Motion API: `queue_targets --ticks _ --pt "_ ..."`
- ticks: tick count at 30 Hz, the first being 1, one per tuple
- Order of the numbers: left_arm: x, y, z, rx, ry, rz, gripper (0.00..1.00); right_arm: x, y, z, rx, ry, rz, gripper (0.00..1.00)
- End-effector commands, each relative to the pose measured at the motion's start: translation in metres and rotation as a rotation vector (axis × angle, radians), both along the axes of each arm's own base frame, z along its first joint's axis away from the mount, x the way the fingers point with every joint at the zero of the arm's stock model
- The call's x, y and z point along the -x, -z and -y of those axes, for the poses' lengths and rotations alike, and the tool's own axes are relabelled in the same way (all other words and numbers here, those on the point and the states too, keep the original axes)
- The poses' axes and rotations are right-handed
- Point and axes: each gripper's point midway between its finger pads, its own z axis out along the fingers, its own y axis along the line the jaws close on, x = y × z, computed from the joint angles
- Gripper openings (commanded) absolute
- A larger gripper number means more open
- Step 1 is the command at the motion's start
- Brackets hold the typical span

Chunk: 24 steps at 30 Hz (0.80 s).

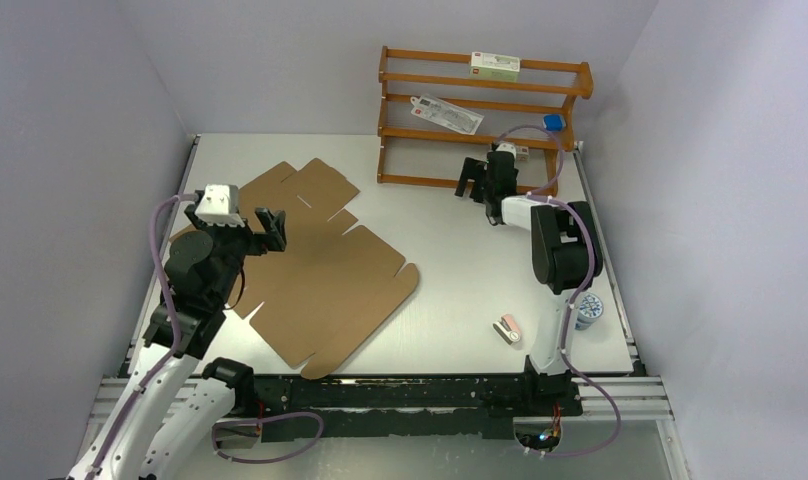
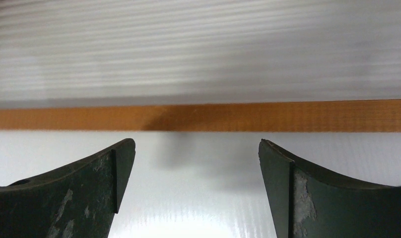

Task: Fold the paper box

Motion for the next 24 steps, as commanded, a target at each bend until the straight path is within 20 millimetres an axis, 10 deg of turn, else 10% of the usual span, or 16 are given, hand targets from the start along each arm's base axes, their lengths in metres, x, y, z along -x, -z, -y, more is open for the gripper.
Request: queue_targets --ticks 1,14,24 --pt "-0.006 0.005 -0.001 0.004 -0.016 -0.035 1.0 0.016 -0.034 -0.044 -0.021 -0.23 0.063 1.0" --pt "-0.021 0.03 -0.007 -0.035 -0.081 -0.188 1.0 0.129 -0.041 -0.132 -0.335 -0.625 -0.069 0.99" --pt "-0.018 0.027 -0.008 -0.037 -0.073 -0.167 1.0 0.188 -0.016 -0.169 -0.535 -0.764 -0.27 0.8"
